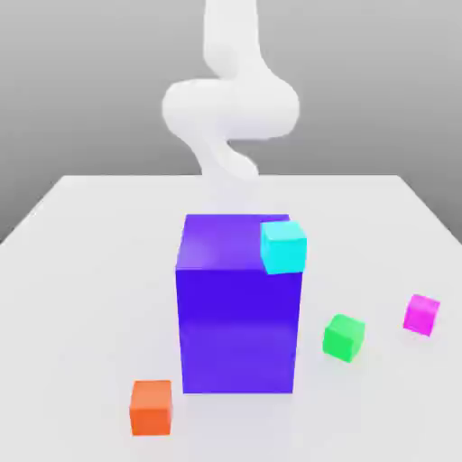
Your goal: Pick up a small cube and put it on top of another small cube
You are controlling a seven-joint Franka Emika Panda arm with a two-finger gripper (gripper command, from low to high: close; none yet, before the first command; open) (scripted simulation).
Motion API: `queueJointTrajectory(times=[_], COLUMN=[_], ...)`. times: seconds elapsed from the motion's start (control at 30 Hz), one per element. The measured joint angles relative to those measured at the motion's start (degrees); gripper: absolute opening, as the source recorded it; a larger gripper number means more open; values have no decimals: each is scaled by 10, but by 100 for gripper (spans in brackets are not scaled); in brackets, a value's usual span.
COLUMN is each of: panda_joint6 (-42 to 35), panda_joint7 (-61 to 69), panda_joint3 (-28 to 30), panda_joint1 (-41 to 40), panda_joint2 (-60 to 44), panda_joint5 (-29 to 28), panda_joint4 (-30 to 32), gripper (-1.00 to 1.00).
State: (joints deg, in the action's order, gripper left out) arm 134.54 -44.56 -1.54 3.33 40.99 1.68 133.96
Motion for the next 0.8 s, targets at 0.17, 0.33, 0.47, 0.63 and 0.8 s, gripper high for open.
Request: queueJointTrajectory(times=[0.17, 0.33, 0.47, 0.63, 0.8], panda_joint6=[56, 111, 155, 211, 267], panda_joint7=[21, 35, 37, 12, -59], panda_joint3=[-39, -89, -139, -198, -198], panda_joint1=[69, 129, 170, 223, 304], panda_joint2=[-99, -193, -269, -368, -472], panda_joint5=[28, 46, 47, 11, -90], panda_joint4=[44, 87, 122, 166, 204], gripper=[0, 0, 0, 0, 0])
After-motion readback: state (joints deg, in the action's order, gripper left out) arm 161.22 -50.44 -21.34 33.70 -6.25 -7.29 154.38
